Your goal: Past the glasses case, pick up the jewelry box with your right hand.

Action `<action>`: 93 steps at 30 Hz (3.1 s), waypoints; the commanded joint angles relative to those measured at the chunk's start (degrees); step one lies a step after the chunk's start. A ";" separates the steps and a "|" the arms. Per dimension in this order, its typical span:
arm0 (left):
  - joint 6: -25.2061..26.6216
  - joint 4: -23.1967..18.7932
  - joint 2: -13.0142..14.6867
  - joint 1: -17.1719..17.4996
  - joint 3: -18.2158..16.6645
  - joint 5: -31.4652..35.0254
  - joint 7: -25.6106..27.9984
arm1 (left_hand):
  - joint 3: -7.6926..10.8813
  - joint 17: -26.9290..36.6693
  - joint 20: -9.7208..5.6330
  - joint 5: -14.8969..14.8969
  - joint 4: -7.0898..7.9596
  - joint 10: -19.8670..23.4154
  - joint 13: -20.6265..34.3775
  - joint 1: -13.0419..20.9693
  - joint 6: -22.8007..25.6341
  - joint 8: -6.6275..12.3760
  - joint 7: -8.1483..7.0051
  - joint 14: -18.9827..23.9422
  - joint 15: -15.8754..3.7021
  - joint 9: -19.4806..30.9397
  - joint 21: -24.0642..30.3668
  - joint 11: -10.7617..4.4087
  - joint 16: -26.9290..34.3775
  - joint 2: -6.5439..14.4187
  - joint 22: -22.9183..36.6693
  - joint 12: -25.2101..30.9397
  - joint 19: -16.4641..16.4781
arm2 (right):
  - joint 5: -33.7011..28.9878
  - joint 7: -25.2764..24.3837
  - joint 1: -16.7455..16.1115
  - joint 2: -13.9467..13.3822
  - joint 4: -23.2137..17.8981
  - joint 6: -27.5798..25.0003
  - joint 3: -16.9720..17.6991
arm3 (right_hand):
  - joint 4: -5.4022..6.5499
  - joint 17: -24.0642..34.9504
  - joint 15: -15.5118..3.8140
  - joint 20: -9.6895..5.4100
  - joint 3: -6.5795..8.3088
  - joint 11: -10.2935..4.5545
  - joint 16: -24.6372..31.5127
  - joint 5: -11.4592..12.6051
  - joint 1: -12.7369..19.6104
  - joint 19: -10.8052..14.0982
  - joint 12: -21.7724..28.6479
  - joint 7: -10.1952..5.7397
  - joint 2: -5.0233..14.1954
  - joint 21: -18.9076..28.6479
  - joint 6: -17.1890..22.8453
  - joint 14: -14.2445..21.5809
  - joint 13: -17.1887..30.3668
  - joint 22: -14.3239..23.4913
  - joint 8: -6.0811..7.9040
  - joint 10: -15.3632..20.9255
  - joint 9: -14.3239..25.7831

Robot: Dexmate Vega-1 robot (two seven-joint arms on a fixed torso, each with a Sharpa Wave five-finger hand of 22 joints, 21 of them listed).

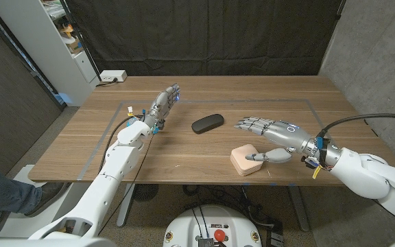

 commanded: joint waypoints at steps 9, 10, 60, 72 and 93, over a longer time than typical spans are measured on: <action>-0.15 0.29 0.19 -0.23 -0.20 0.04 -0.09 | 0.54 0.09 0.34 -0.04 -0.21 -0.08 0.30 0.24 0.39 0.38 0.07 -0.11 0.44 0.20 0.20 0.11 0.29 0.62 0.21 0.51 -0.17 | -2.63 5.56 1.35 -3.12 -3.70 -7.10 -2.59 | 0.32 0.10 1.43 0.73 -0.26 1.50 -0.22 0.80 1.06 -0.66 -0.14 0.83 -0.60 0.00 -1.12 -1.08 0.25 0.18 0.44 -1.58 0.20; -0.16 0.32 0.20 -0.25 -0.21 0.03 -0.13 | 0.55 0.09 0.34 -0.04 -0.21 -0.06 0.30 0.25 0.38 0.37 0.07 -0.11 0.44 0.20 0.19 0.09 0.29 0.63 0.21 0.52 -0.18 | -2.59 5.70 1.42 -3.26 -3.84 -7.38 -2.72 | 0.34 0.10 1.57 0.74 -0.32 1.71 -0.28 0.86 1.07 -0.76 -0.14 0.85 -0.68 -0.02 -1.31 -1.31 0.25 0.18 0.41 -1.76 0.20; 1.15 1.14 0.19 -1.22 -0.36 0.23 -0.16 | 0.94 0.06 0.82 -0.07 -0.47 -0.19 0.31 0.82 0.17 0.28 -0.24 -0.06 0.35 0.18 0.23 -0.17 0.29 0.94 0.23 0.50 -0.22 | -9.96 10.08 4.61 -13.04 -7.83 -20.70 -11.62 | 0.47 -0.02 4.59 1.10 -4.65 2.30 -1.11 4.59 2.46 -5.39 -0.38 2.62 -2.96 -0.21 -14.44 -12.22 0.32 0.42 0.06 -15.98 0.20; 1.38 2.08 -0.29 -1.96 0.08 0.67 0.00 | 1.01 0.06 0.89 -0.09 -0.52 -0.28 0.31 0.93 0.13 0.26 -0.23 -0.04 0.27 0.18 0.22 -0.16 0.29 0.96 0.23 0.48 -0.27 | -8.77 11.93 7.32 -16.63 -6.90 -21.84 -14.23 | 0.53 -0.03 5.11 1.08 -5.35 2.43 -0.72 4.95 2.56 -5.65 -0.09 1.83 -2.94 -0.05 -13.41 -12.34 0.33 0.49 0.74 -16.47 0.18; 2.31 2.36 -0.38 -2.36 0.39 1.23 0.54 | 1.19 0.06 1.02 -0.09 -0.60 -0.27 0.32 1.17 0.08 0.26 -0.20 0.01 0.47 0.18 0.23 -0.13 0.30 1.10 0.24 0.50 -0.30 | -7.49 11.53 10.84 -20.23 -4.94 -23.38 -19.33 | 0.59 -0.04 5.02 1.05 -5.93 2.54 -0.27 5.37 2.86 -5.52 0.37 1.31 -2.67 0.20 -12.98 -12.01 0.34 0.57 1.00 -16.21 0.16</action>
